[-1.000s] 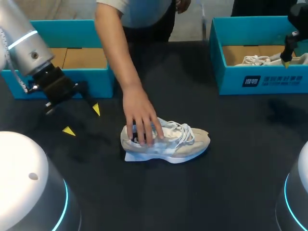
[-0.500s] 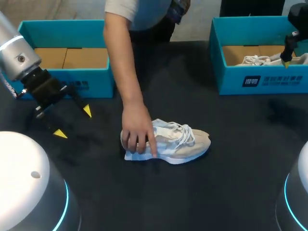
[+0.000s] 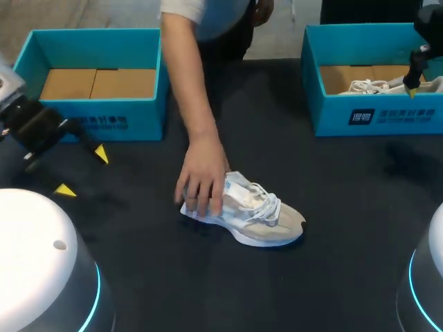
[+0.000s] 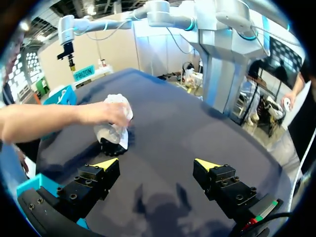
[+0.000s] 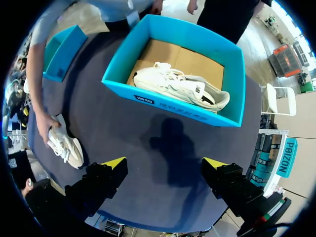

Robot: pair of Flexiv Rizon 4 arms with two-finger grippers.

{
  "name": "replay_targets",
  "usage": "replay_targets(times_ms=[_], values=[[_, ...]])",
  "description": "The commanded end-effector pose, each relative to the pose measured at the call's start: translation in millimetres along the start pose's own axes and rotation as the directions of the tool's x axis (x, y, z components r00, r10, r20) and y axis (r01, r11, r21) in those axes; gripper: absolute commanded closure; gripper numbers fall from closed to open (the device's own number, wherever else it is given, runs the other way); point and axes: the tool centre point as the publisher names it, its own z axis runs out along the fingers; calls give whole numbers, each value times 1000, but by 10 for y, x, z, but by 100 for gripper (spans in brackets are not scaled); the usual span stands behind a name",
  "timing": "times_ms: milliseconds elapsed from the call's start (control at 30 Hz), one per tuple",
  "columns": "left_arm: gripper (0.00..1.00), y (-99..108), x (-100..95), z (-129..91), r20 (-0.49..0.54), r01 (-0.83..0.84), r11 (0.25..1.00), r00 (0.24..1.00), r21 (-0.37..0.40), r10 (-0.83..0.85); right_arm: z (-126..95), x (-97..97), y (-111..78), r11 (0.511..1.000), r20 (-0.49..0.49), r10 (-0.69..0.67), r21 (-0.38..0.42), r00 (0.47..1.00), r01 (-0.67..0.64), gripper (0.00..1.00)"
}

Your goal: Take the shoe out of the shoebox, open the shoe tongue, remove and reinsert the insole, then place the shoe into the shoebox

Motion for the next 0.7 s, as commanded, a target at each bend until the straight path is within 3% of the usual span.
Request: replay_targets(times_ms=[33,467,700], values=[[0,80,166,12,72,29,999,997,24,-31,4,2,2,1000,2,1,1,1000,-1,0],[0,324,304,93,215,119,990,968,80,-133,4,2,2,1000,2,1,1,1000,-1,0],[0,469,282,184,363,154,971,908,181,-211,4,2,2,1000,2,1,1,1000,-1,0]])
